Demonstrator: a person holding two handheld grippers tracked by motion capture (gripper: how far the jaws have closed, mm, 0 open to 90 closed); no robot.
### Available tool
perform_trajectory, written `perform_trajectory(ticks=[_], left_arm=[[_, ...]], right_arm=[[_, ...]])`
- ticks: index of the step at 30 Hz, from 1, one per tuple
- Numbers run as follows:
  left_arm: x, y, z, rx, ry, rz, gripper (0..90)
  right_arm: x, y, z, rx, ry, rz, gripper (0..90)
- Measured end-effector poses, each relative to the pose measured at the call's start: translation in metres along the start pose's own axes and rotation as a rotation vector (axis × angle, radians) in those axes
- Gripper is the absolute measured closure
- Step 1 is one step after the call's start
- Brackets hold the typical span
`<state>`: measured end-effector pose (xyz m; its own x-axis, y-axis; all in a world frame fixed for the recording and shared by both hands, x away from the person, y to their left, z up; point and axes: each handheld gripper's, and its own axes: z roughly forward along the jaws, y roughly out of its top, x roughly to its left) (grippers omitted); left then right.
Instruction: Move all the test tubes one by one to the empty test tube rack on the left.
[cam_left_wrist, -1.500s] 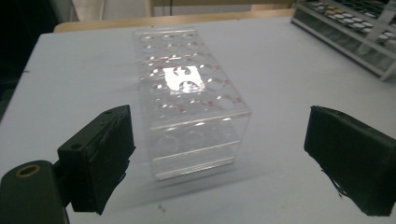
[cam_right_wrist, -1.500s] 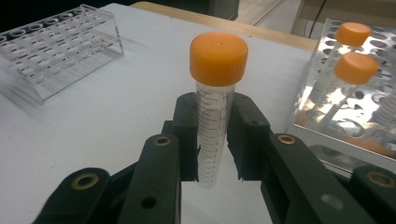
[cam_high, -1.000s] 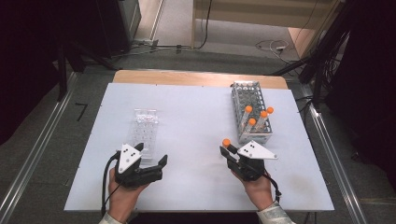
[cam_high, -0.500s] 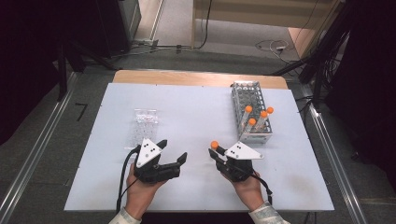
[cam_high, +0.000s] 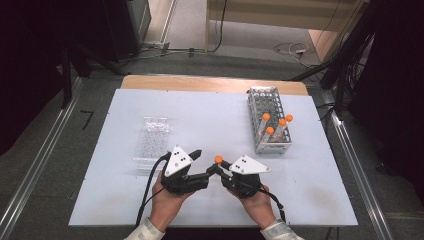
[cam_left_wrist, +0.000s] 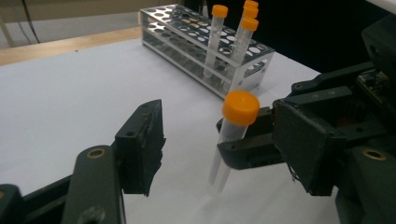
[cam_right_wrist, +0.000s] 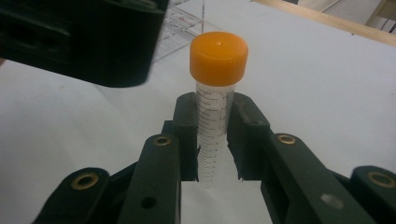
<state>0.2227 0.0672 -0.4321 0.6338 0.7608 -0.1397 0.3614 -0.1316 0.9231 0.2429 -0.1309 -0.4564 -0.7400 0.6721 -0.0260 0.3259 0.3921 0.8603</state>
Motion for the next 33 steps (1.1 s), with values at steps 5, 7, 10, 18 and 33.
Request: perform_trajectory(ticks=[5, 7, 10, 18, 33], left_arm=[[-0.005, 0.001, 0.007, 0.002, -0.020, 0.021, 46.5], [-0.006, 0.001, 0.010, 0.000, -0.030, 0.021, 51.2], [-0.007, 0.001, 0.012, 0.005, -0.042, 0.030, 57.1], [-0.007, 0.000, 0.020, 0.010, -0.051, 0.030, 64.7], [-0.009, 0.000, 0.022, 0.009, -0.050, 0.032, 67.9]], right_arm=[[0.003, 0.001, 0.001, -0.002, 0.018, -0.005, 71.5], [0.004, 0.001, 0.001, -0.004, 0.025, -0.011, 71.5], [0.006, 0.001, 0.002, -0.005, 0.032, -0.010, 71.5], [0.006, 0.001, 0.001, -0.004, 0.038, -0.004, 71.5], [0.005, -0.001, 0.001, -0.002, 0.030, -0.005, 71.6]])
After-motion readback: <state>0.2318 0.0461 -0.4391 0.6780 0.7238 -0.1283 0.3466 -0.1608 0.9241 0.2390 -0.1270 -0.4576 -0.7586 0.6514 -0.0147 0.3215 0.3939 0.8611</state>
